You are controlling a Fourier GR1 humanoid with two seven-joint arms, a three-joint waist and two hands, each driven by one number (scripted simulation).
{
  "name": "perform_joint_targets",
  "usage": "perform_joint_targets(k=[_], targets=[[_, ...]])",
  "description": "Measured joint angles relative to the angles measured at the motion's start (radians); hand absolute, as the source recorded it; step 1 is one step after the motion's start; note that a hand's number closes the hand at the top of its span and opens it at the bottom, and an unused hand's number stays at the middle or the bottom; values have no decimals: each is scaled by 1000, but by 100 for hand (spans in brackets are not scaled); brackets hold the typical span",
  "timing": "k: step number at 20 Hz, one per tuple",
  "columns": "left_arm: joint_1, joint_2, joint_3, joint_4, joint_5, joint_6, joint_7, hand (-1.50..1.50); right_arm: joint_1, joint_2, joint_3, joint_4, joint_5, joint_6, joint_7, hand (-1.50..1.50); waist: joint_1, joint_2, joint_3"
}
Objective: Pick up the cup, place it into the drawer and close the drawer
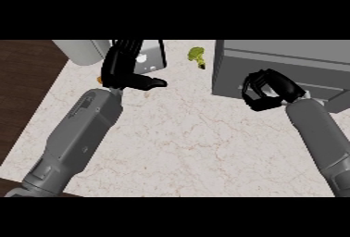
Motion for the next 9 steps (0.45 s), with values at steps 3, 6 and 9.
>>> perform_joint_targets(k=[3,6,9], targets=[[8,6,2,-11,5,-12,3,-150,8,-11,-7,-13,-19,35,3,150,8,3,2],[23,11,1,-17,7,-26,3,-150,17,-20,-17,-28,-43,69,8,150,15,6,4],[27,10,-1,-26,9,-32,5,-150,23,-30,-21,-41,-61,106,17,150,21,9,7]])
